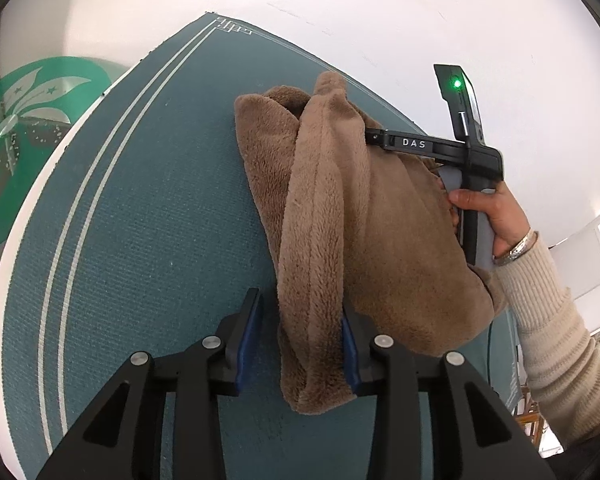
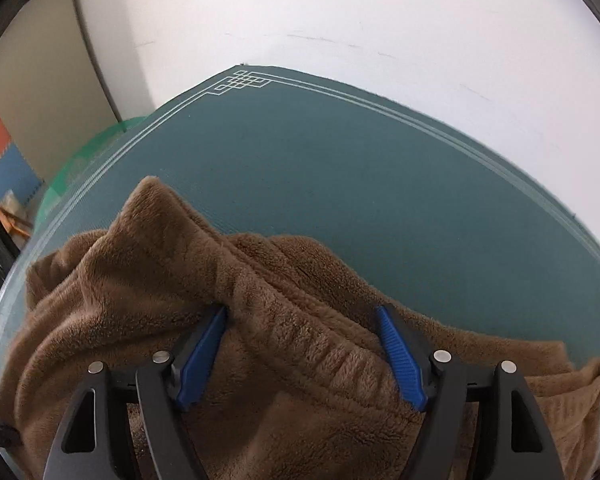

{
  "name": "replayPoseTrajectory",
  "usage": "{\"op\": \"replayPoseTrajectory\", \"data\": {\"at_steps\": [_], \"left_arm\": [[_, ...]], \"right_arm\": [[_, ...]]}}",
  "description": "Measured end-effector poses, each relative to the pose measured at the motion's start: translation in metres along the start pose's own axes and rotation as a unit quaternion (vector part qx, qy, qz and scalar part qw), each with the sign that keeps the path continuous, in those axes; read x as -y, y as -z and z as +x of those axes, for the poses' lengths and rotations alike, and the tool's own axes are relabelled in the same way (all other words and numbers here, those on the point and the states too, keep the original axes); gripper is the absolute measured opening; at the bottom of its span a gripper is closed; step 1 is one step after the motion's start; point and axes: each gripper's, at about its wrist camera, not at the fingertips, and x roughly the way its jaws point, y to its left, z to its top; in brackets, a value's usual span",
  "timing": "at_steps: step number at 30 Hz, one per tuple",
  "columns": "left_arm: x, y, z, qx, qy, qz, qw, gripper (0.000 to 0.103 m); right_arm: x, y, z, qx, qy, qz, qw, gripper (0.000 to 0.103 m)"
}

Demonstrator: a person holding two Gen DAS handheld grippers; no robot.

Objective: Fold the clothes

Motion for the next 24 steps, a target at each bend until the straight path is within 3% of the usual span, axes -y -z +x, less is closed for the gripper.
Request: {"op": "replayPoseTrajectory", "data": {"at_steps": [3, 8, 13, 18, 24], "left_arm": [[0.001, -0.001, -0.003, 0.003, 0.002, -0.001, 1.0, 0.041], [0.0, -0.001, -0.005, 0.006, 0.004, 0.0, 1.0, 0.041], [-0.002, 0.002, -0.009, 0.01, 0.004, -0.001, 0.9999, 0.041], [0.001, 0.001, -0.004, 0.013, 0.004, 0.002, 0.9999, 0.041], [0.005, -0.001, -0.006, 0.011, 0.005, -0.007, 0.9999, 0.04]], "right_arm": [[-0.003, -0.001, -0.01, 0.012, -0.005, -0.011, 1.0, 0.076], [-0.007, -0.019, -0.038, 0.062, -0.084, 0.001, 0.995, 0.076], [-0.007, -0.032, -0.022, 0.04, -0.155, 0.027, 0.987, 0.076], [-0.019, -0.04, 0.001, 0.001, -0.134, 0.023, 0.991, 0.076], [-0.029, -0.04, 0.013, 0.002, -0.107, 0.002, 0.994, 0.039]]}}
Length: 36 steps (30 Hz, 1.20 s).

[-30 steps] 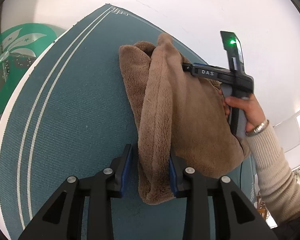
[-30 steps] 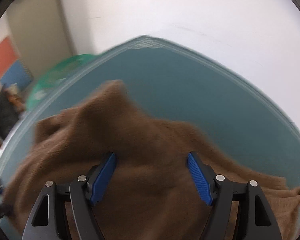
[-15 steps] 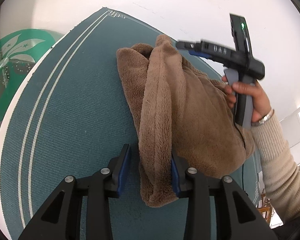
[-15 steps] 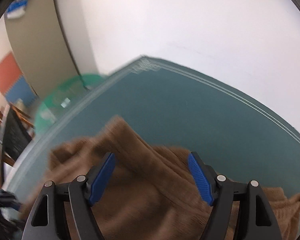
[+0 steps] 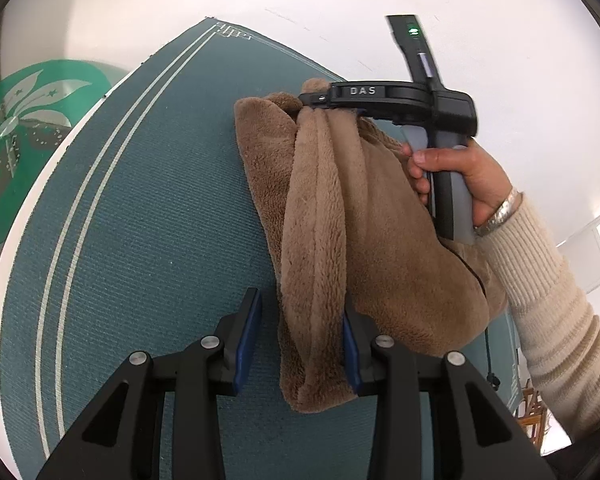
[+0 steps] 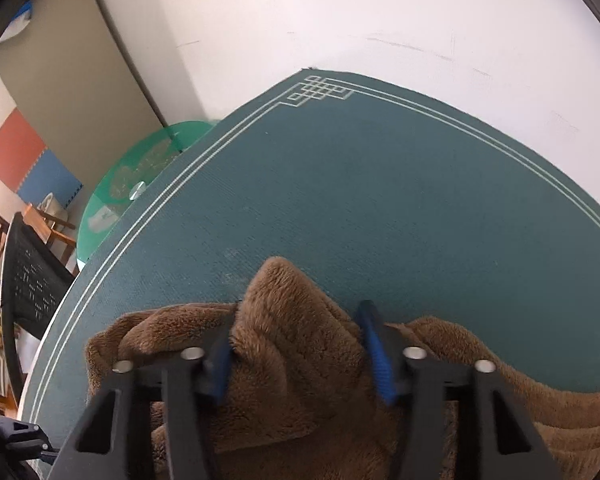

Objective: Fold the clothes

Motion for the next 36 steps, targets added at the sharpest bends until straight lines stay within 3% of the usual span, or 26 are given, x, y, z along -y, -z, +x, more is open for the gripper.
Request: {"op": "replayPoseTrajectory", "data": {"at_steps": [2, 8, 10, 12, 13, 16, 20, 24, 29, 32, 36], "left_arm": [[0.002, 0.0, -0.004, 0.005, 0.001, -0.001, 1.0, 0.039], [0.014, 0.002, -0.024, 0.037, -0.022, 0.007, 0.9991, 0.033], [0.01, 0.004, -0.025, 0.036, -0.029, -0.003, 0.9989, 0.033], [0.009, 0.005, -0.015, 0.025, -0.032, -0.012, 0.9991, 0.033], [0.008, 0.006, -0.013, 0.021, -0.034, -0.015, 0.9991, 0.033], [0.008, 0.006, -0.01, 0.014, -0.042, -0.014, 0.9989, 0.035], [0.007, 0.004, -0.012, 0.009, -0.061, -0.008, 0.998, 0.045], [0.015, -0.005, -0.014, 0.002, -0.079, 0.003, 0.9968, 0.05], [0.048, -0.025, -0.038, 0.034, -0.103, 0.051, 0.9928, 0.053], [0.067, -0.036, -0.05, 0.048, -0.087, 0.073, 0.9924, 0.071], [0.097, -0.061, -0.035, 0.049, -0.085, 0.114, 0.9886, 0.073]], "right_arm": [[-0.007, 0.001, -0.016, 0.034, 0.007, -0.008, 0.999, 0.027], [-0.02, -0.012, -0.07, 0.125, 0.003, -0.017, 0.992, 0.027], [-0.022, -0.022, -0.058, 0.118, 0.005, -0.017, 0.993, 0.027], [-0.015, -0.022, -0.039, 0.084, -0.018, -0.003, 0.996, 0.028], [-0.009, -0.02, -0.023, 0.058, -0.033, 0.01, 0.998, 0.033], [0.003, -0.024, 0.012, 0.009, -0.04, 0.04, 0.998, 0.061], [0.013, -0.022, -0.002, 0.03, -0.053, 0.055, 0.997, 0.063], [0.027, -0.016, -0.057, 0.059, -0.043, 0.023, 0.997, 0.063], [0.084, 0.022, -0.136, 0.089, 0.009, 0.019, 0.996, 0.072], [0.14, 0.053, -0.164, 0.092, 0.046, 0.059, 0.993, 0.072], [0.206, 0.093, -0.183, 0.083, 0.072, 0.123, 0.986, 0.072]]}}
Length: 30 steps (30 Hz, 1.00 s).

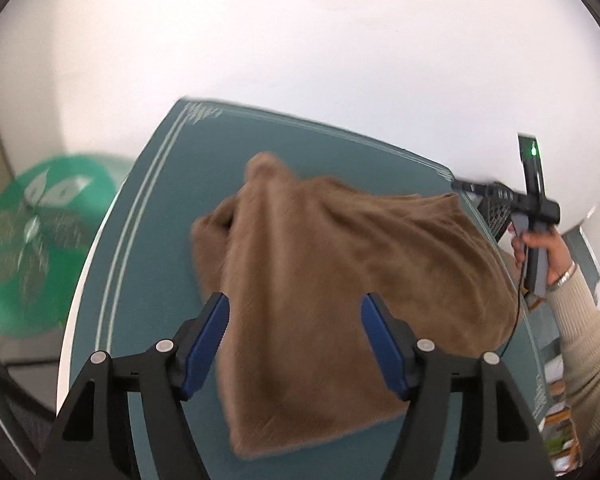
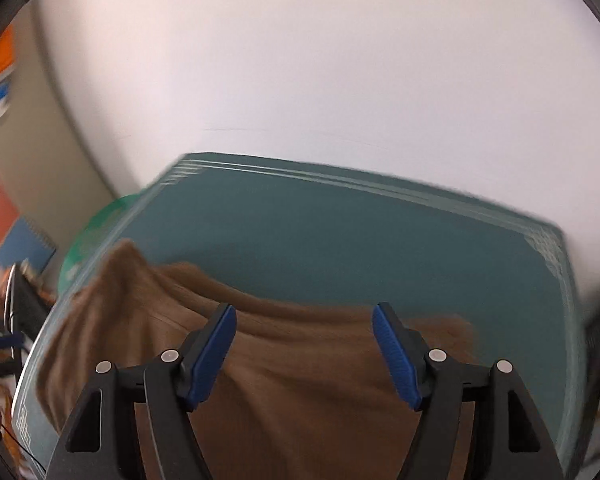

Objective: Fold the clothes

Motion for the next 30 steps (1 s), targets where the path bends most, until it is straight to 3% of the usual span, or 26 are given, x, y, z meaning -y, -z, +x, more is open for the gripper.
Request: {"op": "replayPoseTrajectory", "data": {"at_steps": [2, 6, 14, 15, 16, 17, 20, 21, 24, 30], "left_arm": [[0.006, -0.009, 0.013, -0.01, -0.004, 0.011, 0.9999, 0.073], [0.007, -0.036, 0.08, -0.054, -0.019, 0.001, 0.9984, 0.073], [-0.014, -0.067, 0.167, -0.107, -0.039, -0.067, 0.9912, 0.074], [-0.017, -0.069, 0.172, -0.107, -0.038, -0.077, 0.9906, 0.077], [-0.02, -0.07, 0.175, -0.104, -0.04, -0.084, 0.9902, 0.077], [-0.021, -0.071, 0.177, -0.101, -0.042, -0.088, 0.9901, 0.078], [-0.024, -0.069, 0.181, -0.093, -0.052, -0.092, 0.99, 0.078], [-0.026, -0.068, 0.182, -0.088, -0.058, -0.092, 0.9902, 0.078], [-0.03, -0.064, 0.183, -0.073, -0.076, -0.083, 0.9909, 0.078], [-0.025, -0.063, 0.18, -0.067, -0.102, -0.071, 0.99, 0.078]], "right_arm": [[0.03, 0.013, -0.001, -0.007, 0.003, 0.021, 1.0, 0.072], [0.065, 0.029, 0.005, -0.016, -0.015, 0.042, 0.999, 0.072], [0.082, 0.023, 0.048, -0.04, -0.046, 0.03, 0.998, 0.069], [0.081, 0.022, 0.05, -0.039, -0.04, 0.026, 0.998, 0.062], [0.08, 0.022, 0.051, -0.037, -0.032, 0.021, 0.999, 0.045], [0.08, 0.021, 0.051, -0.032, -0.028, 0.022, 0.999, 0.036], [0.085, 0.019, 0.045, -0.003, 0.012, 0.026, 1.0, 0.024], [0.087, 0.019, 0.045, 0.002, 0.032, 0.029, 0.999, 0.024], [0.103, 0.021, 0.05, -0.002, 0.036, 0.063, 0.997, 0.022], [0.116, 0.024, 0.038, 0.005, 0.004, 0.09, 0.996, 0.026]]}}
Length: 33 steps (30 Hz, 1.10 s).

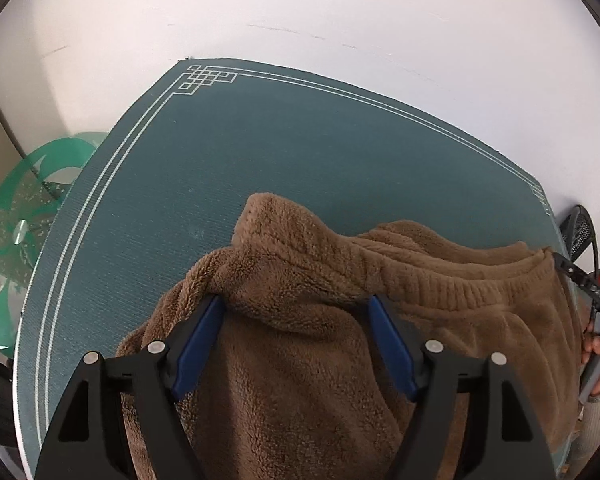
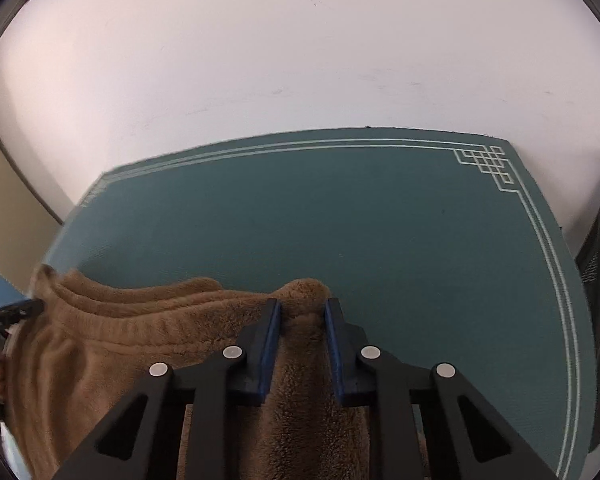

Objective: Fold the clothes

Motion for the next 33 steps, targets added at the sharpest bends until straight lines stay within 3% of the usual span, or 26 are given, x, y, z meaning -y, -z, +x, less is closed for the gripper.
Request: {"op": "replayPoseTrajectory", "data": {"at_steps": [1, 2, 4, 8, 12, 13, 14, 16, 17, 18, 21, 23, 27, 30, 33], "left_arm": [[0.0, 0.0, -0.003, 0.001, 0.002, 0.001, 1.0, 0.078], [0.001, 0.0, -0.007, 0.003, 0.005, 0.002, 1.0, 0.078], [0.002, -0.001, -0.015, 0.01, 0.014, 0.003, 0.9999, 0.078], [0.009, -0.012, -0.021, 0.008, 0.038, 0.014, 0.9992, 0.079], [0.011, -0.018, 0.003, -0.014, 0.013, 0.017, 0.9997, 0.079], [0.008, -0.019, 0.009, -0.017, 0.011, 0.012, 0.9997, 0.079], [0.005, -0.021, 0.012, -0.015, 0.015, 0.004, 0.9998, 0.078], [0.0, -0.022, 0.011, -0.005, 0.011, 0.0, 0.9999, 0.078], [-0.001, -0.022, 0.01, 0.002, 0.007, -0.001, 1.0, 0.078], [-0.002, -0.022, 0.011, 0.007, 0.004, 0.001, 1.0, 0.078], [0.002, -0.02, 0.017, 0.02, -0.01, 0.02, 0.9996, 0.078], [0.008, -0.019, 0.017, 0.021, -0.019, 0.034, 0.999, 0.079], [0.004, -0.014, 0.005, 0.015, 0.01, 0.024, 0.9995, 0.079], [-0.001, -0.005, -0.014, 0.012, 0.031, 0.018, 0.9993, 0.079], [0.003, 0.012, -0.034, 0.005, 0.019, 0.035, 0.9992, 0.079]], "right_arm": [[0.003, -0.006, -0.006, 0.003, -0.005, 0.011, 1.0, 0.033], [0.009, -0.008, -0.016, 0.014, -0.005, 0.023, 1.0, 0.057], [0.02, -0.009, -0.036, 0.042, -0.004, 0.044, 0.998, 0.085], [0.025, -0.011, -0.047, 0.04, -0.039, 0.048, 0.997, 0.085], [0.003, -0.006, -0.012, -0.026, -0.035, 0.006, 0.999, 0.085], [-0.004, -0.004, -0.001, -0.038, -0.023, -0.004, 0.999, 0.077], [-0.007, -0.004, 0.002, -0.039, -0.014, -0.01, 0.999, 0.049], [-0.011, -0.004, 0.006, -0.035, 0.001, -0.019, 0.999, 0.037], [-0.012, -0.007, 0.005, -0.027, 0.031, -0.03, 0.999, 0.029], [-0.013, -0.009, 0.003, -0.016, 0.067, -0.042, 0.997, 0.029], [-0.004, -0.011, 0.014, -0.032, 0.074, -0.028, 0.996, 0.029], [-0.012, -0.008, 0.011, -0.023, 0.094, -0.052, 0.994, 0.029], [-0.02, -0.007, 0.006, -0.021, 0.112, -0.071, 0.991, 0.032], [-0.012, -0.006, -0.021, -0.001, 0.099, -0.044, 0.994, 0.053], [-0.014, 0.002, -0.061, 0.034, 0.079, -0.041, 0.995, 0.059]]}}
